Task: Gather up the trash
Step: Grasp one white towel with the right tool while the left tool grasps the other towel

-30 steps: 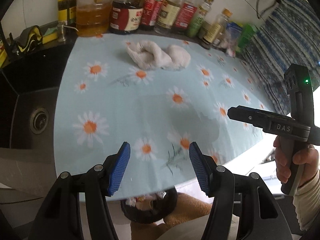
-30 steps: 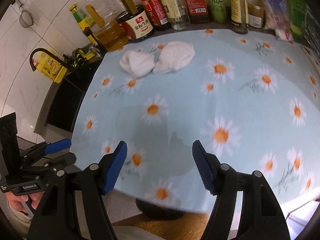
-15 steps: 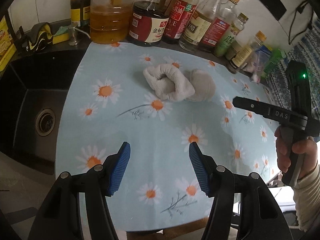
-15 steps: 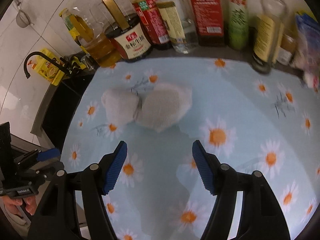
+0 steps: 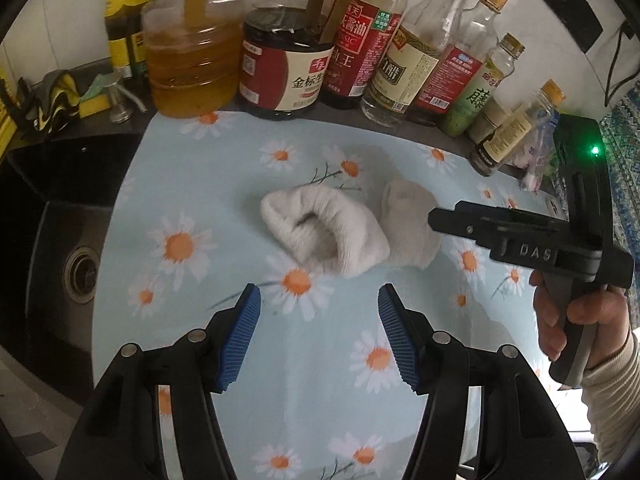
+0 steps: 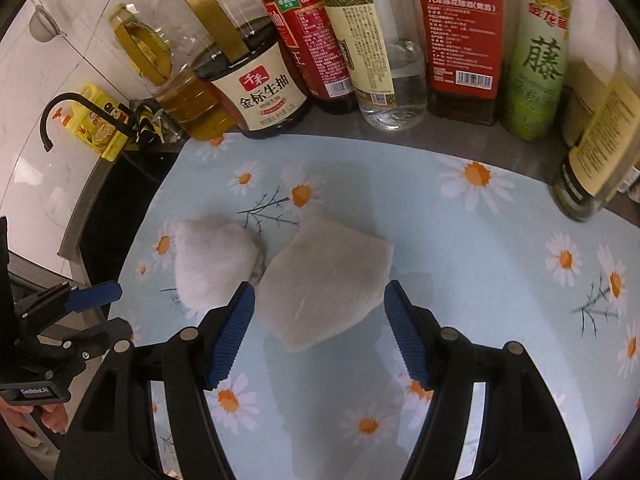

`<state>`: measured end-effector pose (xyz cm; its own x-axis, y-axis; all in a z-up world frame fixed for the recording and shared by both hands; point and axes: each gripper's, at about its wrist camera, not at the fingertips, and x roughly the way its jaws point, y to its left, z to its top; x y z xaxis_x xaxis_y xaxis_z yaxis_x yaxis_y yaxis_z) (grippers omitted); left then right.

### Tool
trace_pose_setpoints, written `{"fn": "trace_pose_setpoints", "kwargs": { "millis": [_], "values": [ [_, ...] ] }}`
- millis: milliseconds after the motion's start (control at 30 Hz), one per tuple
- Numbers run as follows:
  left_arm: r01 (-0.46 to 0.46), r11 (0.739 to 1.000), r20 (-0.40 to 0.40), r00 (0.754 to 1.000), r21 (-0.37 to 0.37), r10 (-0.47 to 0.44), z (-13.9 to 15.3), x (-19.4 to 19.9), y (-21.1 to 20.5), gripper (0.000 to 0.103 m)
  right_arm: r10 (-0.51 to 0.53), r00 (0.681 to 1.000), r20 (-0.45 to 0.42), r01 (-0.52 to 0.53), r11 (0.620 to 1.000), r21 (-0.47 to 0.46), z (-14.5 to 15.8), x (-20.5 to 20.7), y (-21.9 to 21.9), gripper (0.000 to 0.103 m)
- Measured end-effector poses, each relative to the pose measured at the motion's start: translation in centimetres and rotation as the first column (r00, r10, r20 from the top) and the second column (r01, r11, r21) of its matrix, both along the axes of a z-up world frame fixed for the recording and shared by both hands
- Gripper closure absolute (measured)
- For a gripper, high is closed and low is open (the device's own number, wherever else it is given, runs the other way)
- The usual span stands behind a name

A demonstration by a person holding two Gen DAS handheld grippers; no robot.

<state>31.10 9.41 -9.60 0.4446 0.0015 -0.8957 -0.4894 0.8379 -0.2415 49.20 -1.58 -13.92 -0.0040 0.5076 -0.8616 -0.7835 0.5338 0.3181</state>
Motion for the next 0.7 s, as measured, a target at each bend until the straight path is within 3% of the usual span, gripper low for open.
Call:
{"fn": "trace_pose_setpoints", "kwargs": {
  "millis": [167, 700],
  "values": [
    [0.009, 1.000, -0.008, 1.000, 0.001, -0.009, -0.7, 2.2, 0.2, 0.044, 0.009, 1.000, -0.013, -0.009, 1.000, -0.009, -1.0, 1.1, 0.5, 0.041],
    [-0.016, 1.000, -0.065, 0.998, -0.007, 0.015, -4.3, 6.1, 1.9, 0.044, 0.066, 0.998, 0.010, -0.066, 0.998, -0.007, -2.2, 1.2, 1.3, 0.075]
  ]
}}
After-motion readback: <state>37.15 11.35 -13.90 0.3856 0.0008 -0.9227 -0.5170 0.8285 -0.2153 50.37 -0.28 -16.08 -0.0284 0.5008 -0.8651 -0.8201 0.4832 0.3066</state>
